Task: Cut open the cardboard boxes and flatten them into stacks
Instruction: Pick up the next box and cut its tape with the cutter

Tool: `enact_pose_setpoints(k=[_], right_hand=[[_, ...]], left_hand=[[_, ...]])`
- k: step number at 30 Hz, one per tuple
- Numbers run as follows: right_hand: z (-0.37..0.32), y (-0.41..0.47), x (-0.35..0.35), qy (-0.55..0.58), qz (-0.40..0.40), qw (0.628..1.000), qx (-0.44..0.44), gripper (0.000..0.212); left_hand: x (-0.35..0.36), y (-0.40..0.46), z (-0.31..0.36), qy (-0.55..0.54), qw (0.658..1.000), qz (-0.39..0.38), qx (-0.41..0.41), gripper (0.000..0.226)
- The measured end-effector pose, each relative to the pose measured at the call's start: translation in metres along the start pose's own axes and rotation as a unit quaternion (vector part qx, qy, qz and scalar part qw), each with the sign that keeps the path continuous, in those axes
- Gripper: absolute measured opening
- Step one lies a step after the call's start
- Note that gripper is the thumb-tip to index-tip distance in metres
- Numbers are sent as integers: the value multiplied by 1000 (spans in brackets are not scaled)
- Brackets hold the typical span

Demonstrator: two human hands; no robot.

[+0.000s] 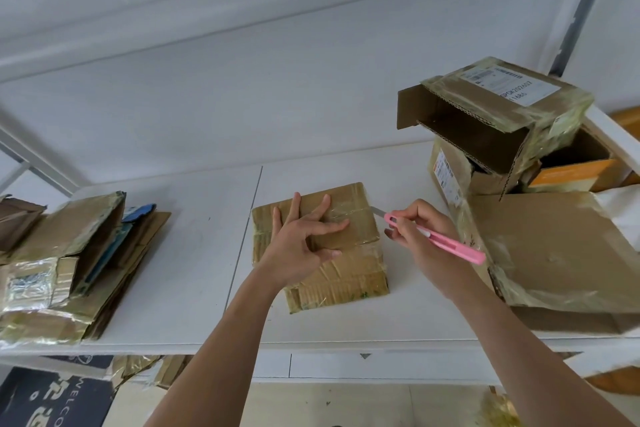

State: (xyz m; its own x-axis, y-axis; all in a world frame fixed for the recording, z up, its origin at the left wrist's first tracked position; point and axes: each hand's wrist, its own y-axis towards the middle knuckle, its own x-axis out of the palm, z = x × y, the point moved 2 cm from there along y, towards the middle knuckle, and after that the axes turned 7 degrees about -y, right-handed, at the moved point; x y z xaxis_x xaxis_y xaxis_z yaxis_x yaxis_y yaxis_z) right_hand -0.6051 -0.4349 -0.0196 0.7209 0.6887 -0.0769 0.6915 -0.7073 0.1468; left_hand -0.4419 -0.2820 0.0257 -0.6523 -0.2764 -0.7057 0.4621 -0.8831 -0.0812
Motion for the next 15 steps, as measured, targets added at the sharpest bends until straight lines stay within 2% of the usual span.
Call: enact_pose_setpoints(k=[6,9,15], right_hand=[[1,-20,-3,-26,-7,999,-21,23],[3,-29,-12,-35,-18,999,-16,17],[-5,1,-7,42,56,997,16,12]], left_hand=[[-2,-2,-1,-8,1000,5,-7,59],[-1,1,0,-3,1000,1,-9,59],[0,3,2,-10,1000,7,-8,60]])
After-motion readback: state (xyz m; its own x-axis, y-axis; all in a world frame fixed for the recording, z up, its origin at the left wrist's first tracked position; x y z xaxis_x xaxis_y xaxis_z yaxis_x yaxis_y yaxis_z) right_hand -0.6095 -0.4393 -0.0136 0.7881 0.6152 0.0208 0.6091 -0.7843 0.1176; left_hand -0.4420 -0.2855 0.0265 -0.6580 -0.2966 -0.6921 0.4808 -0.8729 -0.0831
